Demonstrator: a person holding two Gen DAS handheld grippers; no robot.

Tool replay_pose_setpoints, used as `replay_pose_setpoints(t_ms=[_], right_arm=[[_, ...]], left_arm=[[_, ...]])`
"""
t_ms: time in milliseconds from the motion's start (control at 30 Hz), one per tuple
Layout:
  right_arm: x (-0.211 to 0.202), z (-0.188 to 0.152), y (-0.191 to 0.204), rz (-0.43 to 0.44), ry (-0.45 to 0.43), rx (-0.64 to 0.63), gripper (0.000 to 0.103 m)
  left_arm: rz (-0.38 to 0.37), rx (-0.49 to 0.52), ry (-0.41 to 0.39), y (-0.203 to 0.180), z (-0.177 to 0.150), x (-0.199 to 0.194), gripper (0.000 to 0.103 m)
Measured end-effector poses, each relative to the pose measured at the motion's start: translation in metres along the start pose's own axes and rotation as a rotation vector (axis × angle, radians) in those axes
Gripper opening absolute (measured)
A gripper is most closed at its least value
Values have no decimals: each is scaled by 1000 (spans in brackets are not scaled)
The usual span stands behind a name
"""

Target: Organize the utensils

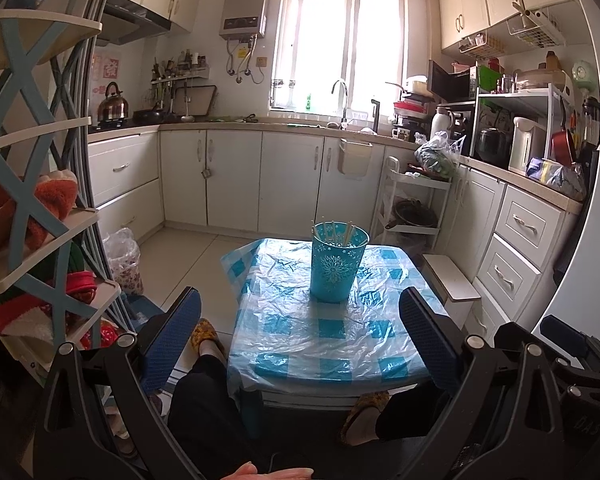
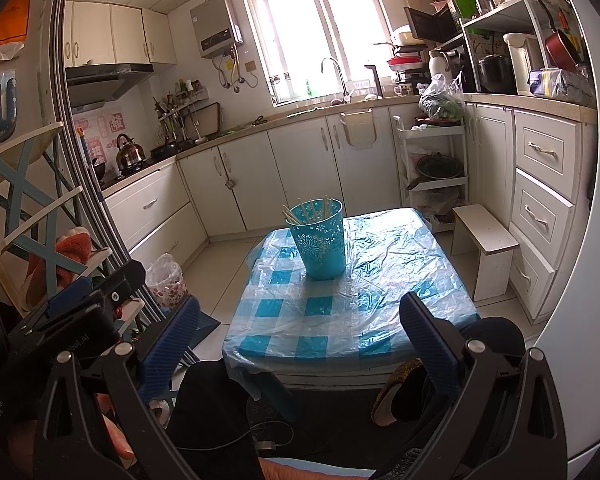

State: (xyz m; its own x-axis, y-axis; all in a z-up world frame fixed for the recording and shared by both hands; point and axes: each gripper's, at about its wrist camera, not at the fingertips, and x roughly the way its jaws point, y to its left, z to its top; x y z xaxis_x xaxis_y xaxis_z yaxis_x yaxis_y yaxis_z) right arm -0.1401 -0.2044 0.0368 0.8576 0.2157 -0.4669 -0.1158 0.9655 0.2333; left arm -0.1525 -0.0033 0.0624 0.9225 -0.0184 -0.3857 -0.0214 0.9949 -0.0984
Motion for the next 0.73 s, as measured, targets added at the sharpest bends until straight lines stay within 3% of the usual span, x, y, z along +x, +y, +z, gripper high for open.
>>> replay_pose_setpoints(t_ms=[167,300,433,600,733], right_arm=[[0,0,0,-1,0,0,96],[0,-3,-2,-1,3,4,96],[-3,-3,-3,2,-7,6,96],[-4,-3,-3,1,-11,0,96],[-3,-3,-5,-3,-6,5,96]], left_arm=[[-2,1,-21,2,0,-2,95],[-28,-60,-39,12,-2,-2,95],[11,-40,-57,11,-2,-3,95],[-10,-40,37,9,-6,12,95],[-4,-27,63,7,-10,19,95]])
